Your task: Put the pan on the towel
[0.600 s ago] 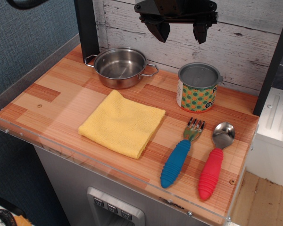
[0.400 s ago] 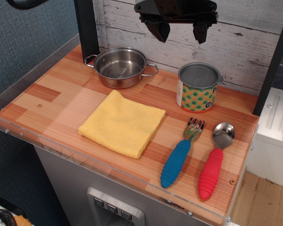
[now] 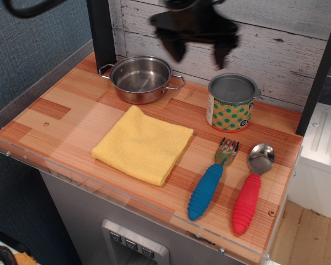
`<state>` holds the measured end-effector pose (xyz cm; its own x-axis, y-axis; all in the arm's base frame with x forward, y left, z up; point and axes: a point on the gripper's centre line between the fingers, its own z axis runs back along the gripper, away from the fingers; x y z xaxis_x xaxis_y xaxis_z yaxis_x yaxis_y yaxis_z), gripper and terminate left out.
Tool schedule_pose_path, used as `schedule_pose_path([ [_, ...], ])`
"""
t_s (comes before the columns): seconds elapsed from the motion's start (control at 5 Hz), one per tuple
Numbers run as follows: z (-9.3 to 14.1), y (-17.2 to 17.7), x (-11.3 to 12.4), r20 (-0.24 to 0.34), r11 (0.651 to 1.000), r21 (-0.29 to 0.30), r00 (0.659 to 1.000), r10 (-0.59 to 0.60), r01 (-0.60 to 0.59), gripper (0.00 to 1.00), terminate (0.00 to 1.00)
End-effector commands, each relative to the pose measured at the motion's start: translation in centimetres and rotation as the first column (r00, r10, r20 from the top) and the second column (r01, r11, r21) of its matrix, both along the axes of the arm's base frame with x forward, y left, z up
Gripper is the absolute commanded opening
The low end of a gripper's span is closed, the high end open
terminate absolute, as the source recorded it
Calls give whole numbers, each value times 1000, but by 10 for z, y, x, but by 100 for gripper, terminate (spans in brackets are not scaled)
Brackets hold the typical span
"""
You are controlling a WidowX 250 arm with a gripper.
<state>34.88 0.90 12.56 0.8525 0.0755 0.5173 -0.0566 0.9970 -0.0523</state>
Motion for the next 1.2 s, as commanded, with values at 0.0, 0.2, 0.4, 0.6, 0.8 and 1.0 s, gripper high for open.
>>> schedule_pose_path([
  [0.0, 21, 50, -17, -93, 920, 225, 947, -307, 321, 100, 0],
  [0.2, 18, 67, -1, -125, 836, 248, 872, -473, 489, 100, 0],
  [0.4, 12, 71, 18, -230, 798, 307, 854, -466, 518, 100, 0],
  [0.6, -11, 85, 28, -276, 804, 259, 838, -470, 536, 100, 0],
  [0.8, -35, 84, 34, -351, 777, 198, 784, -512, 597, 100, 0],
  [1.0, -50, 84, 34, -399, 766, 165, 752, -525, 622, 100, 0],
])
